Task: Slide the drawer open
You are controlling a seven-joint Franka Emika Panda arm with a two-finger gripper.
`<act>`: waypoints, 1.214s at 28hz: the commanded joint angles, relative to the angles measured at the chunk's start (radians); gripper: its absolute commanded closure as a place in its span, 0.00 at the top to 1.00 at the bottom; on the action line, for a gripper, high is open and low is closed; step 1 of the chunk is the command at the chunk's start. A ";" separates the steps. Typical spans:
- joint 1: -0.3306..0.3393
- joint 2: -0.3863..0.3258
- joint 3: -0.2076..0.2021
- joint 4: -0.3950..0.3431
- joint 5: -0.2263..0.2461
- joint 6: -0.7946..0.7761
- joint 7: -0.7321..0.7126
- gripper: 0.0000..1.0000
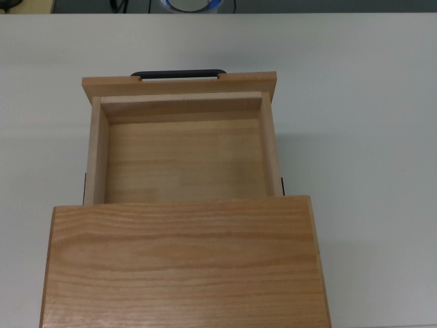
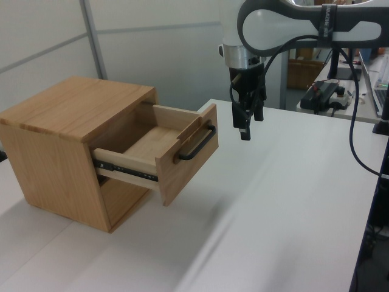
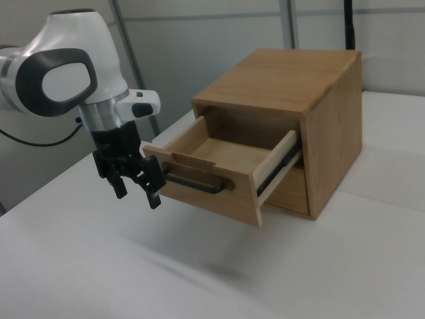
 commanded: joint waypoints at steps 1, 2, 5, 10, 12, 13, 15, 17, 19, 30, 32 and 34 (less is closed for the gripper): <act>0.002 0.023 -0.003 0.059 -0.012 -0.069 -0.036 1.00; 0.002 0.029 -0.002 0.082 -0.012 -0.092 -0.036 1.00; 0.002 0.042 0.000 0.102 -0.012 -0.113 -0.038 1.00; 0.002 0.045 0.000 0.107 -0.011 -0.123 -0.052 1.00; 0.002 0.049 0.000 0.107 -0.011 -0.123 -0.050 1.00; 0.002 0.052 -0.003 0.107 -0.011 -0.123 -0.048 1.00; 0.000 0.057 -0.006 0.109 -0.011 -0.121 -0.047 1.00; 0.000 0.071 -0.009 0.113 -0.011 -0.121 -0.045 1.00; 0.000 0.071 -0.009 0.122 -0.011 -0.121 -0.047 1.00; -0.036 0.091 -0.009 0.135 -0.014 -0.120 -0.050 1.00; -0.036 0.095 -0.009 0.147 -0.014 -0.120 -0.050 1.00; -0.038 0.103 -0.009 0.151 -0.014 -0.121 -0.045 1.00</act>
